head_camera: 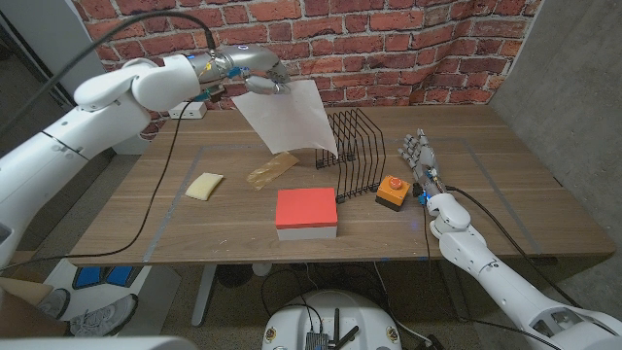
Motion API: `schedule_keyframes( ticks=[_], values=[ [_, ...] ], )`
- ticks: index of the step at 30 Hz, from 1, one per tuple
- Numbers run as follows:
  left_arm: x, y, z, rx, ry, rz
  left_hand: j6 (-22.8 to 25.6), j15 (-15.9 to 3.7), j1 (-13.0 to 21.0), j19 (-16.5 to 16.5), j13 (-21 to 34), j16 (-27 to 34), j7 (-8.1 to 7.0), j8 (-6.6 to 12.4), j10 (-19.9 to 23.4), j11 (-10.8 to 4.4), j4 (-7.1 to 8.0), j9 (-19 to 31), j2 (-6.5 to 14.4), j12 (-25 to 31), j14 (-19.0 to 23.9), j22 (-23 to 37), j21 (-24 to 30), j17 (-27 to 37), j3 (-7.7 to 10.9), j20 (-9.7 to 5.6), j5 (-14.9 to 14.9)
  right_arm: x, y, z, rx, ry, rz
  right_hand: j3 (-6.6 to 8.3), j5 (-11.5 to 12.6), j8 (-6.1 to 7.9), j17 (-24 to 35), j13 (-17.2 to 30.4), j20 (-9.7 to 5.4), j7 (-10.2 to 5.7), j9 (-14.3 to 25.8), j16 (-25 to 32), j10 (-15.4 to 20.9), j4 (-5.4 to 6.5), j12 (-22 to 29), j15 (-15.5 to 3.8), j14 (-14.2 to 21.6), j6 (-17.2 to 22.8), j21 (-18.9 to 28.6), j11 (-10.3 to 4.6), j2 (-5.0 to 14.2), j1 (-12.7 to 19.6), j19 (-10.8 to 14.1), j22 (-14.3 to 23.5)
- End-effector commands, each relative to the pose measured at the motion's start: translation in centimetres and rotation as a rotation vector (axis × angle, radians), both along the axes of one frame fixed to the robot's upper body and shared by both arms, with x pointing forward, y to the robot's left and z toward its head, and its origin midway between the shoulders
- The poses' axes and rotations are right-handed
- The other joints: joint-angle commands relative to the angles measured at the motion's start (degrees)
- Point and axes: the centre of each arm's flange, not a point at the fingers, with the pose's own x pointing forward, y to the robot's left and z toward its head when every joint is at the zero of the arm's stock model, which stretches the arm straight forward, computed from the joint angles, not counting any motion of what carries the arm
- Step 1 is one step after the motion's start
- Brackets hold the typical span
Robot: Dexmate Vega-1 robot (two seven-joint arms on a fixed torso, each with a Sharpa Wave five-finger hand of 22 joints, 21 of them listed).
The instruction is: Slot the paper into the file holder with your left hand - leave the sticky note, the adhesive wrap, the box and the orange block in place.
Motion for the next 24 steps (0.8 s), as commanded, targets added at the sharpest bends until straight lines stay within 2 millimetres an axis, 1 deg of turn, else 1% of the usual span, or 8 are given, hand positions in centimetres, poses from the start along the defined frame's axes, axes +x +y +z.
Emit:
schedule_keyframes(
  ticks=[1,7,12,15,19,24],
  values=[
    [0.2,-1.0,1.5,0.051,0.012,-0.059,0.3,-5.15,0.5,-0.5,0.3,0.1,-0.24,0.17,0.3,-0.25,0.11,0.1,0.1,0.2,-0.5,0.2,-0.1,0.2,0.00,-3.60,-0.3,0.1,-0.2,-0.1,0.006,-0.001,-0.002,0.34,0.0,0.09,0.2,0.0,0.12,-0.17,0.2,0.4,0.7,-0.26,0.3,0.35,0.3,0.5,0.1,0.06,1.74,-0.6,0.1,0.2],
    [0.5,-1.5,2.2,0.078,0.011,-0.075,0.3,-5.21,0.6,-0.6,0.3,0.2,-0.29,0.20,0.3,-0.38,0.01,0.1,0.1,0.2,-0.6,0.2,-0.1,0.2,-0.06,-3.64,-0.4,0.1,-0.2,-0.2,0.011,0.000,-0.005,0.34,0.0,0.10,0.2,0.0,0.14,-0.13,0.2,0.4,0.6,-0.26,0.3,0.29,0.3,0.6,0.1,0.08,1.74,-0.6,0.1,0.2],
    [0.6,-2.0,2.9,0.108,-0.002,-0.097,0.3,-5.20,0.7,-0.6,0.3,0.2,-0.32,0.21,0.3,-0.18,0.03,0.1,0.2,0.2,-0.6,0.2,0.0,0.3,-0.13,-3.67,-0.4,0.0,-0.3,-0.3,0.015,-0.001,-0.009,0.34,0.0,0.09,0.2,0.0,0.14,-0.13,0.2,0.4,0.7,-0.28,0.3,0.20,0.3,0.6,0.1,0.08,1.70,-0.6,0.1,0.2],
    [0.7,-2.4,3.3,0.138,-0.006,-0.107,0.3,-5.20,0.7,-0.7,0.3,0.3,-0.32,0.22,0.5,-0.41,0.03,0.1,0.2,0.3,-0.6,0.2,0.0,0.3,-0.19,-3.70,-0.4,0.0,-0.3,-0.3,0.016,-0.001,-0.010,0.32,0.0,0.11,0.3,0.0,0.16,-0.17,0.2,0.5,0.7,-0.29,0.3,0.20,0.2,0.6,0.1,0.07,1.70,-0.6,0.1,0.2],
    [0.8,-2.8,4.0,0.164,-0.017,-0.123,0.4,-5.17,0.7,-0.7,0.3,0.3,-0.31,0.26,0.5,-0.24,0.03,0.1,0.2,0.3,-0.7,0.2,0.0,0.3,-0.21,-3.70,-0.4,0.0,-0.2,-0.3,0.019,-0.001,-0.014,0.35,0.0,0.09,0.3,0.0,0.16,-0.20,0.2,0.5,0.7,-0.31,0.3,0.27,0.2,0.6,0.1,0.05,1.75,-0.5,0.1,0.2],
    [0.8,-3.3,4.7,0.189,-0.026,-0.145,0.4,-5.17,0.7,-0.6,0.3,0.3,-0.37,0.28,0.5,-0.44,0.04,0.1,0.3,0.3,-0.6,0.2,0.1,0.3,-0.27,-3.72,-0.5,-0.1,-0.2,-0.4,0.024,0.000,-0.017,0.37,0.0,0.07,0.3,0.0,0.13,-0.22,0.2,0.5,0.7,-0.31,0.3,0.26,0.2,0.6,0.1,0.06,1.76,-0.5,0.1,0.2]
  ],
)
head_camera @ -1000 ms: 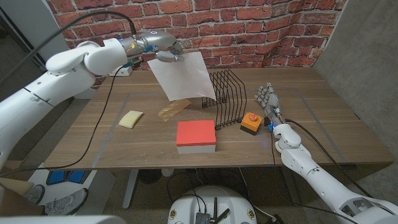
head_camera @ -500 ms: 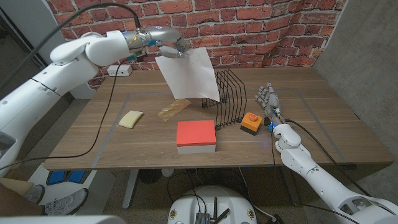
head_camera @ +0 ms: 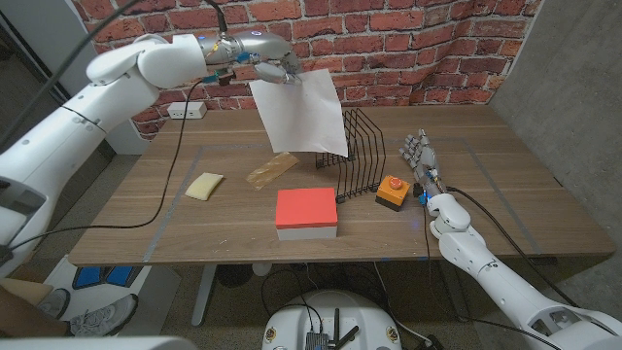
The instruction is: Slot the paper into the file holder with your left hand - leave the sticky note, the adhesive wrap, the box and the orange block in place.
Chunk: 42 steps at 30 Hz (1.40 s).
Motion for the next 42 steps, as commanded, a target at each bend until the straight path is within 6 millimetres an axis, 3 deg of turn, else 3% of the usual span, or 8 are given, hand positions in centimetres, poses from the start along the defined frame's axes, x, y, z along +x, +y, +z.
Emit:
schedule_keyframes(
  ticks=[1,16,30,42],
  values=[
    [0.2,-1.4,1.7,0.075,-0.024,-0.050,0.3,-5.57,0.7,-0.1,0.3,0.3,-0.37,0.28,0.3,-0.21,0.06,0.1,0.3,0.2,-0.2,0.2,0.1,0.1,-0.27,-3.92,-0.1,-0.1,0.1,-0.2,0.011,0.001,-0.009,0.13,0.0,0.08,0.3,0.0,0.12,-0.20,0.2,0.5,0.4,-0.10,0.3,0.19,0.2,0.6,0.1,-0.26,1.74,-0.5,0.1,0.2],
    [-0.5,-3.2,2.7,0.164,-0.072,-0.093,0.3,-5.52,0.8,-0.2,0.3,0.2,-0.45,0.30,0.1,-0.27,0.10,0.1,0.4,0.2,-0.4,0.2,0.1,0.1,-0.36,-3.97,-0.1,-0.3,0.1,-0.6,0.021,-0.001,-0.013,0.16,0.0,0.09,0.3,0.0,0.11,-0.12,0.2,0.5,0.4,-0.17,0.3,0.26,0.2,0.6,0.1,-0.29,1.81,-0.5,0.2,0.2],
    [-1.1,-4.6,5.1,0.257,-0.128,-0.123,0.3,-5.68,0.9,-0.5,0.3,0.3,-0.54,0.38,0.2,-0.30,0.09,0.1,0.6,0.2,-0.6,0.2,0.1,0.1,-0.38,-4.09,-0.1,-0.3,0.2,-0.6,0.028,-0.012,-0.015,0.19,0.0,0.07,0.3,0.0,0.15,-0.16,0.2,0.5,0.3,-0.21,0.3,0.24,0.2,0.6,0.1,-0.23,1.82,-0.5,0.2,0.2],
    [-0.5,-5.1,7.1,0.326,-0.177,-0.151,0.6,-5.73,1.0,-0.3,0.3,0.4,-0.59,0.54,0.7,-0.45,0.16,0.1,0.8,0.4,-0.3,0.2,0.3,0.2,-0.44,-4.21,-0.2,-0.5,0.2,-0.7,0.025,-0.010,-0.016,0.18,0.0,0.09,0.4,0.0,0.05,-0.23,0.2,0.6,0.3,-0.29,0.3,0.16,0.2,0.7,0.1,-0.27,1.80,-0.5,0.2,0.2]
  ],
)
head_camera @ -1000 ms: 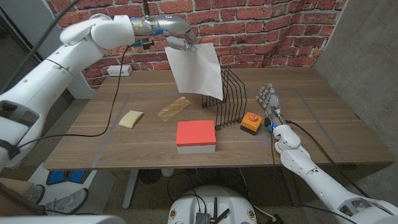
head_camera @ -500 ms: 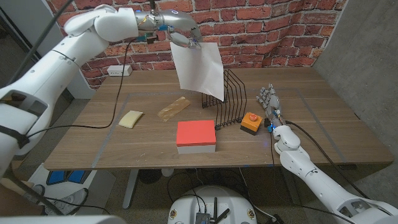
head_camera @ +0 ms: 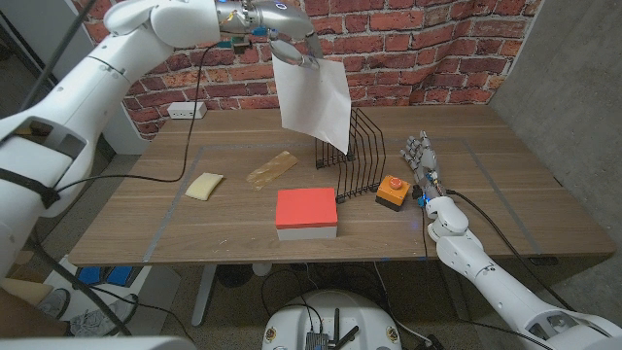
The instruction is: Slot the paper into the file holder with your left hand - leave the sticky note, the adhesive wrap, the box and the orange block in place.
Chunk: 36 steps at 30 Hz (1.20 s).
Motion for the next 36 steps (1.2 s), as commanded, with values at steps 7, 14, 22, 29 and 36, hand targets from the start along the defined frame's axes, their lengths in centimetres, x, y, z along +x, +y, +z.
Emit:
schedule_keyframes(
  ticks=[7,14,22,29,36],
  values=[
    [-0.1,-1.8,2.7,0.113,-0.066,-0.060,0.4,-5.68,0.4,-0.1,0.3,0.4,-0.44,0.35,0.7,-0.44,-0.01,0.1,0.3,0.4,0.3,0.2,0.3,0.2,-0.32,-4.49,-0.1,-0.1,0.3,0.0,-0.007,0.004,0.007,0.17,-0.1,0.08,0.1,0.0,-0.01,0.08,0.2,0.2,0.3,-0.31,0.3,0.16,0.2,0.4,0.1,-0.24,1.80,-0.5,0.2,0.2],
    [-0.3,-2.9,3.2,0.140,-0.069,-0.103,0.4,-5.76,0.5,0.0,0.3,0.4,-0.50,0.37,0.7,-0.52,-0.06,0.1,0.3,0.4,0.3,0.2,0.3,0.2,-0.36,-4.59,-0.1,0.0,0.4,-0.1,-0.007,0.005,0.008,0.15,-0.1,0.09,0.1,0.0,0.00,0.11,0.2,0.3,0.3,-0.30,0.3,0.11,0.2,0.4,0.1,-0.25,1.82,-0.5,0.1,0.2],
    [-0.2,-4.1,3.4,0.170,-0.087,-0.148,0.4,-5.73,0.4,-0.1,0.3,0.4,-0.42,0.41,0.7,-0.35,-0.02,0.1,0.3,0.3,0.4,0.1,0.3,0.2,-0.38,-4.60,-0.2,0.1,0.5,-0.2,-0.003,0.006,0.009,0.18,-0.1,0.08,0.1,0.0,-0.07,0.11,0.2,0.3,0.4,-0.30,0.3,0.11,0.3,0.4,0.1,-0.28,1.82,-0.5,0.2,0.2],
    [-0.3,-5.1,3.9,0.210,-0.111,-0.181,0.4,-5.76,0.5,-0.1,0.3,0.4,-0.56,0.42,0.8,-0.46,-0.03,0.1,0.3,0.3,0.4,0.1,0.3,0.2,-0.39,-4.60,-0.2,0.0,0.5,-0.2,-0.003,0.009,0.006,0.20,-0.1,0.07,0.1,0.0,-0.12,0.11,0.2,0.3,0.4,-0.29,0.3,0.13,0.3,0.4,0.1,-0.26,1.83,-0.5,0.2,0.2],
    [-0.2,-5.5,4.5,0.225,-0.140,-0.194,0.5,-5.76,0.5,-0.1,0.3,0.5,-0.67,0.51,0.8,-0.56,-0.03,0.1,0.3,0.3,0.6,0.1,0.4,0.2,-0.47,-4.63,-0.2,0.0,0.4,-0.2,-0.001,0.009,0.003,0.22,-0.1,0.08,0.1,0.0,-0.16,0.16,0.2,0.2,0.4,-0.30,0.3,0.15,0.2,0.4,0.1,-0.29,1.85,-0.5,0.1,0.2]
  ],
)
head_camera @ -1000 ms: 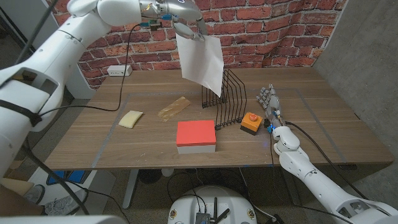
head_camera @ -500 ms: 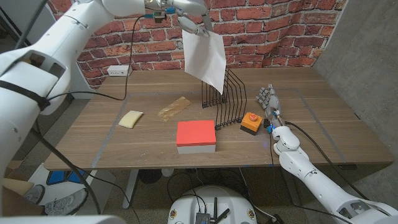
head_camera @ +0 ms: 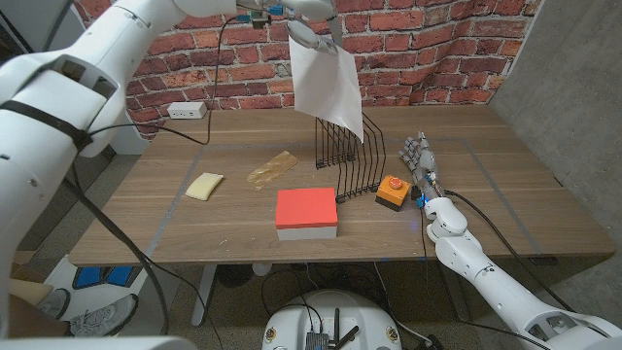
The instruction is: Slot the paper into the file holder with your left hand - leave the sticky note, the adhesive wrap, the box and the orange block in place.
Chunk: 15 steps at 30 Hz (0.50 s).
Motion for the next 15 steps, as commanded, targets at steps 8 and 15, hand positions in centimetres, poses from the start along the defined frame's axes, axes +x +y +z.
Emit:
schedule_keyframes(
  ticks=[8,15],
  values=[
    [0.56,-1.70,1.15,0.052,-0.033,-0.050,0.2,-5.80,0.5,-0.1,0.3,0.3,-0.35,0.52,0.4,-0.33,-0.13,0.1,0.3,0.3,0.5,0.1,0.4,0.2,-0.20,-4.73,0.0,0.01,-0.05,-0.07,0.006,0.006,-0.005,0.22,-0.1,0.08,0.1,0.0,-0.15,0.10,0.2,0.3,0.4,-0.33,0.3,0.13,0.2,0.4,0.1,-0.26,1.83,-0.5,0.2,0.2],
    [0.94,-2.05,1.12,0.059,-0.030,-0.059,0.3,-5.79,0.5,-0.2,0.3,0.3,-0.27,0.56,0.4,-0.34,-0.12,0.1,0.3,0.3,0.5,0.1,0.4,0.2,-0.22,-4.77,0.0,-0.06,-0.20,-0.08,0.008,0.006,-0.010,0.24,-0.1,0.07,0.1,0.0,-0.11,0.13,0.2,0.3,0.4,-0.35,0.3,0.10,0.2,0.4,0.1,-0.26,1.87,-0.5,0.1,0.2]
  ],
)
